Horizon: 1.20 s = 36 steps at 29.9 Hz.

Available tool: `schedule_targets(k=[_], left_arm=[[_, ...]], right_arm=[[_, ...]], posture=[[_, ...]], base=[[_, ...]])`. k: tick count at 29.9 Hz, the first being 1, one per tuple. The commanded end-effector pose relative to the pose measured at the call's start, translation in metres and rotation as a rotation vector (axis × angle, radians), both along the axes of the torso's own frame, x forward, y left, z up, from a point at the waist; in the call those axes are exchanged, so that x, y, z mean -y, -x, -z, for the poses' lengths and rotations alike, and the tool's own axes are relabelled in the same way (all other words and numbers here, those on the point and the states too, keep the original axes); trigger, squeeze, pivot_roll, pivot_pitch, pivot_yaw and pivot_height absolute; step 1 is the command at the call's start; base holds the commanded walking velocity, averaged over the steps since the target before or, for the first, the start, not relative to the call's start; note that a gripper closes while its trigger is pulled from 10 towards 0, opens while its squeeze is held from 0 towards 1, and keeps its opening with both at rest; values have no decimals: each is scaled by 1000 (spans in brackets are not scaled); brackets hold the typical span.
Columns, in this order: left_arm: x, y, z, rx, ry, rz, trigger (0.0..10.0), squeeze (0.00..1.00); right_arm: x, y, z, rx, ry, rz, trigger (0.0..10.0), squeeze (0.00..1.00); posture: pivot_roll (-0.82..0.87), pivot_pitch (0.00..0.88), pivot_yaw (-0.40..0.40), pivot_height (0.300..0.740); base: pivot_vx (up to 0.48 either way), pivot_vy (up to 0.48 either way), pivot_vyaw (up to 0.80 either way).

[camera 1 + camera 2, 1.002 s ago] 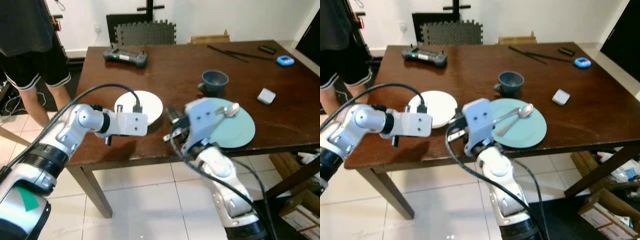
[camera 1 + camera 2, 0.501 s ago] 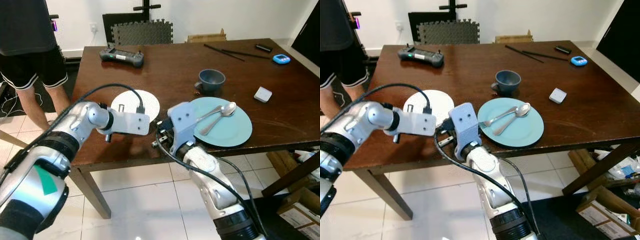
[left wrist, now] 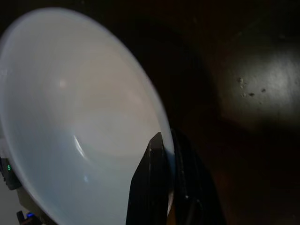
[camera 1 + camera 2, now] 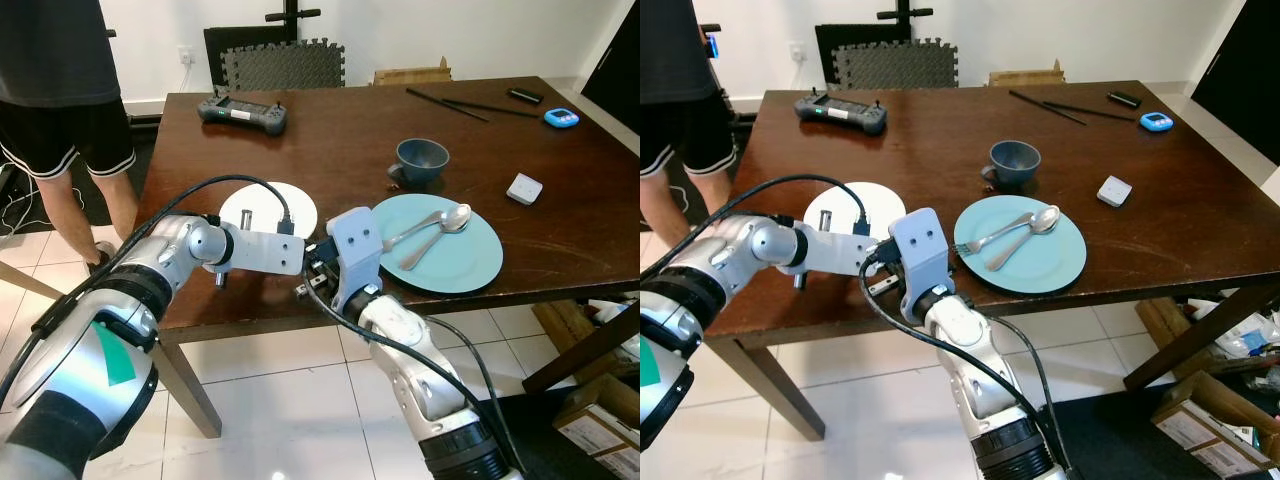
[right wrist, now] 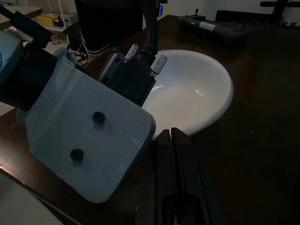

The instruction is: Setting the table

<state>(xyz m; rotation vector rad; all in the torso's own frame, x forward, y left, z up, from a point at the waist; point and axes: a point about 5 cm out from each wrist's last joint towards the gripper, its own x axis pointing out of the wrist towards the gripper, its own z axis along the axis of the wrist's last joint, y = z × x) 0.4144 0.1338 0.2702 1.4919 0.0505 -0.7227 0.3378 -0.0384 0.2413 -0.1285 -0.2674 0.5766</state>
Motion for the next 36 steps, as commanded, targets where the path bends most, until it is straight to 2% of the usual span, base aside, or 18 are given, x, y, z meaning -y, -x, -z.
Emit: schedule_targets(k=[1, 4, 8, 9, 10, 11, 14, 16, 20, 23, 26, 27, 28, 29, 33, 35, 36], left_arm=[[0, 0, 2, 0, -12, 3, 0, 0], [-1, 0, 2, 37, 14, 17, 0, 0], [-1, 0, 1, 82, 4, 33, 0, 0], [0, 0, -4, 114, 30, 35, 4980, 0], [0, 0, -7, 129, 47, 32, 4980, 0], [0, 0, -11, 146, 78, 29, 10000, 0], [-1, 0, -25, 210, 178, 12, 10000, 0], [-6, 1, -29, 210, 255, -2, 10000, 0], [-13, 10, -31, 262, 283, 20, 10000, 0], [-15, 14, -31, 294, 291, 10, 10000, 0], [-18, 20, -33, 342, 370, -36, 10000, 0], [-17, 23, -33, 353, 430, -45, 10000, 0], [-17, 23, -33, 353, 430, -45, 10000, 0], [-17, 28, -33, 372, 528, -58, 10000, 0], [-22, 36, -30, 415, 551, -72, 10000, 0], [-21, 44, -30, 420, 674, -84, 10000, 0], [-22, 48, -30, 416, 769, -103, 10000, 0]], right_arm=[[-3, 3, 2, -1, -6, -12, 10000, 0], [-2, 5, 4, 0, -15, -6, 10000, 0], [1, 6, 4, 1, -23, 3, 10000, 0], [5, 6, 2, 6, -32, 13, 10000, 0], [6, 6, 1, 9, -37, 17, 10000, 0], [9, 6, 0, 11, -43, 25, 10000, 0], [17, 6, -2, 23, -55, 66, 10000, 0], [25, 6, -6, 46, -68, 108, 10000, 0], [45, 6, -13, 106, -100, 224, 10000, 0], [52, 7, -14, 118, -114, 261, 10000, 0], [62, 8, -15, 137, -124, 316, 10000, 0], [65, 8, -16, 145, -127, 333, 10000, 0], [65, 8, -16, 145, -127, 333, 10000, 0], [70, 8, -17, 159, -131, 363, 10000, 0], [75, 9, -20, 179, -133, 391, 10000, 0], [80, 9, -21, 190, -144, 418, 10000, 0], [82, 9, -22, 194, -148, 433, 10000, 0]], posture=[[9, 214, 52, 740], [13, 208, 46, 740], [15, 206, 47, 740], [15, 206, 46, 740], [15, 206, 46, 740], [16, 205, 47, 740], [15, 204, 48, 740], [15, 202, 51, 740], [29, 201, 55, 740], [36, 201, 57, 740], [43, 197, 63, 740], [43, 196, 64, 740], [43, 196, 64, 740], [41, 194, 63, 740], [39, 192, 63, 740], [43, 190, 60, 740], [43, 190, 60, 740]], base=[[0, 0, 0], [0, 0, 0], [0, 0, 0], [0, 0, 0], [0, 0, 0], [0, 0, 0], [0, 0, 0], [0, 0, 0], [0, 0, 0], [0, 0, 0], [0, 0, 0], [0, 0, 0], [0, 0, 0], [0, 0, 0], [0, 0, 0], [0, 0, 0], [0, 0, 0]])
